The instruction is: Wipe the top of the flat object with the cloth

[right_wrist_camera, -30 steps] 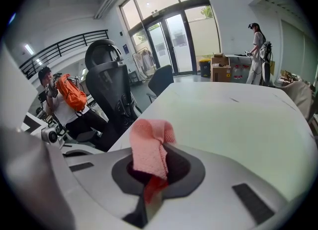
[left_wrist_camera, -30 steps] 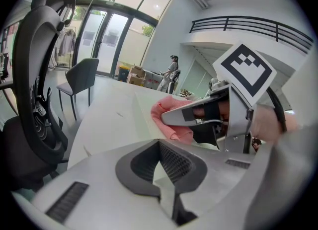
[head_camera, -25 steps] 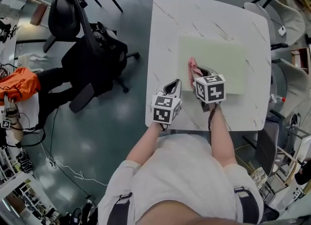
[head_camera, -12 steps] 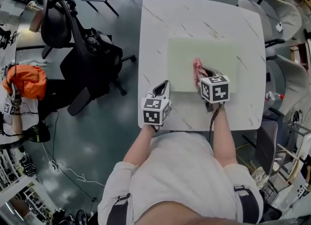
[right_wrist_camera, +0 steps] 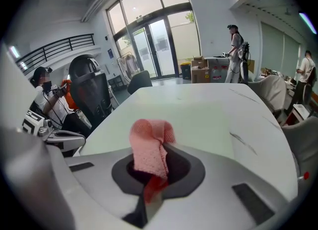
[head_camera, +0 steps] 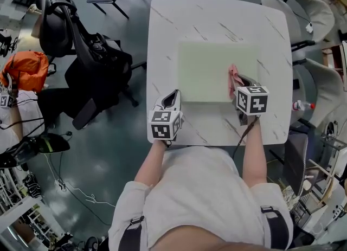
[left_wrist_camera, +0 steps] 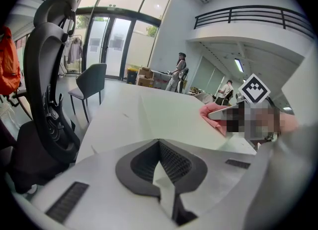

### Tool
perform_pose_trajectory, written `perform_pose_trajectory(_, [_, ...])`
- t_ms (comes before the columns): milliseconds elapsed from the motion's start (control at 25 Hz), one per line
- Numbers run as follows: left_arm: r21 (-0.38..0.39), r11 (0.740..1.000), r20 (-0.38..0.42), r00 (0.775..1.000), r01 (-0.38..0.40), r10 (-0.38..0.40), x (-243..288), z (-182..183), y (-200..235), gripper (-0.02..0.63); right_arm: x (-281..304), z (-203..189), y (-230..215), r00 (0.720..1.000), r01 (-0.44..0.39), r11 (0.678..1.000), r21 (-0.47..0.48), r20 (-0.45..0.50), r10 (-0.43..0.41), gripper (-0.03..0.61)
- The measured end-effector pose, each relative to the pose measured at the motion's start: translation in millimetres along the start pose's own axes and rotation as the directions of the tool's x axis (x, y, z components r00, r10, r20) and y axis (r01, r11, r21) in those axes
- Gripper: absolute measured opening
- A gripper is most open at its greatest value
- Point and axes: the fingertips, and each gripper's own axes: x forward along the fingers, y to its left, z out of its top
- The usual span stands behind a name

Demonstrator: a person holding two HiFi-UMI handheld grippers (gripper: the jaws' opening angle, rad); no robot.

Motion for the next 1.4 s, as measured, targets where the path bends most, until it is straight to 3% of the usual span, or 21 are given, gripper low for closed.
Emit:
perform_pose_trajectory(480, [-0.007, 1.000, 0.005, 1.000, -0.016, 0.016, 2.9, 0.8, -0.4, 0.011, -23.8, -9.3, -60.0, 0.997, 0.071, 0.997, 0.041, 0.016, -0.071, 0.023])
perform_pose_trajectory(640, [-0.007, 1.000, 0.007, 1.000, -0.026, 0.026, 3.1, 0.4, 0.3, 0.011, -29.6, -11.9, -72.0, 0.998, 0.059, 0.996, 0.060, 0.022, -0.061, 0.023])
perform_pose_trajectory(1000, [-0.024, 0.999, 0.015, 0.999, -0.036, 0.037, 2.5, -1.8, 2.0, 0.011, -38.5, -20.3, -68.1, 0.997, 0.059, 0.997, 0.040, 0.049, -0.061, 0.023])
perform_pose_trajectory(1400, [0.016, 0.999, 0.024, 0.999, -0.035, 0.035, 1.8, -0.8, 0.0, 0.011, -64.5, -51.3, -56.9, 0.992, 0.109, 0.992, 0.056, 0.057, -0.112, 0.023])
